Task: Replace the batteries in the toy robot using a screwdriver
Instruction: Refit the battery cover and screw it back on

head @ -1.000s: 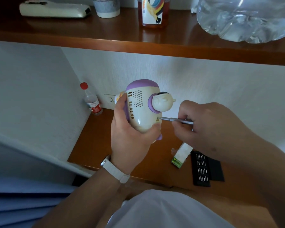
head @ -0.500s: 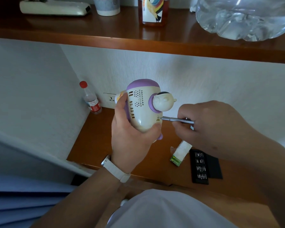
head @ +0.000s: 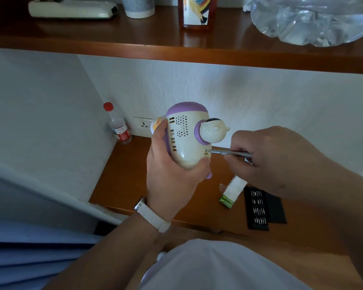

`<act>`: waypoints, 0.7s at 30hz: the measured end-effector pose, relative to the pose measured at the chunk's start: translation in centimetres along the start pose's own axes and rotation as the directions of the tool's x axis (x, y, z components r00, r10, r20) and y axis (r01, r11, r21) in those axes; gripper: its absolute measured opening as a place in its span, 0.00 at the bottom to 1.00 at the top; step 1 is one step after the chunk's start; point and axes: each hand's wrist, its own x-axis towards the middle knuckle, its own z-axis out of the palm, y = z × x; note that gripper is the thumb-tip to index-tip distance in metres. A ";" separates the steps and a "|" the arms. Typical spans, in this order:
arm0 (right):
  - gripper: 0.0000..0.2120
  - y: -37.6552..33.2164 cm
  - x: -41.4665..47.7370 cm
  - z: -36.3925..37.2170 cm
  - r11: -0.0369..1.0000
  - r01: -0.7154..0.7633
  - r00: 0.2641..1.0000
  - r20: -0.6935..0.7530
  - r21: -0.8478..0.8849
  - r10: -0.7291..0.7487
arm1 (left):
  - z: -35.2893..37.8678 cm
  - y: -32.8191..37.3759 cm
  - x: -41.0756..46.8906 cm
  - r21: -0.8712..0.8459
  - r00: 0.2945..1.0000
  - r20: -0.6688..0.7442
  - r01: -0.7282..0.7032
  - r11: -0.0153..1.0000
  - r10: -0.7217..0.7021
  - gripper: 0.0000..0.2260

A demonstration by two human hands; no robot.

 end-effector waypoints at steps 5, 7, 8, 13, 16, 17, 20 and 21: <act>0.14 -0.1 0.2 0.0 0.999 0.006 1.000 -0.023 0.034 -0.006 | 0.1 -0.2 -0.5 -0.023 0.999 0.032 0.037 0.999 -0.036 0.45; 0.08 -0.4 0.1 0.0 0.999 0.000 0.999 -0.033 0.043 0.001 | 0.1 -0.2 -0.4 -0.041 0.998 0.036 0.049 0.998 -0.048 0.44; 0.07 -0.4 0.1 0.1 0.999 0.000 1.000 -0.028 0.040 0.001 | 0.1 -0.2 -0.3 -0.045 0.998 0.035 0.050 0.998 -0.049 0.44; 0.08 -0.6 0.1 0.3 0.999 -0.002 1.000 -0.029 0.033 0.003 | 0.0 -0.3 -0.2 -0.029 0.999 0.033 0.030 0.999 -0.029 0.45; 0.10 -0.7 0.3 0.5 1.000 0.001 1.000 0.011 0.027 -0.001 | -0.2 -0.6 0.0 -0.034 0.999 0.027 0.017 0.999 -0.017 0.45; 0.11 -0.7 0.5 0.5 1.000 -0.017 0.999 0.052 0.008 0.017 | -0.3 -0.7 0.1 -0.037 0.999 0.029 0.019 0.999 -0.018 0.45; 0.14 -0.7 0.7 0.7 0.998 -0.049 0.996 0.077 -0.028 0.051 | -0.4 -0.9 0.1 -0.028 0.999 0.040 0.022 0.999 -0.021 0.44; 0.14 -0.7 0.7 0.8 0.999 -0.043 0.998 0.046 -0.002 0.043 | -0.4 -0.9 0.1 -0.028 0.999 0.043 0.025 0.999 -0.023 0.44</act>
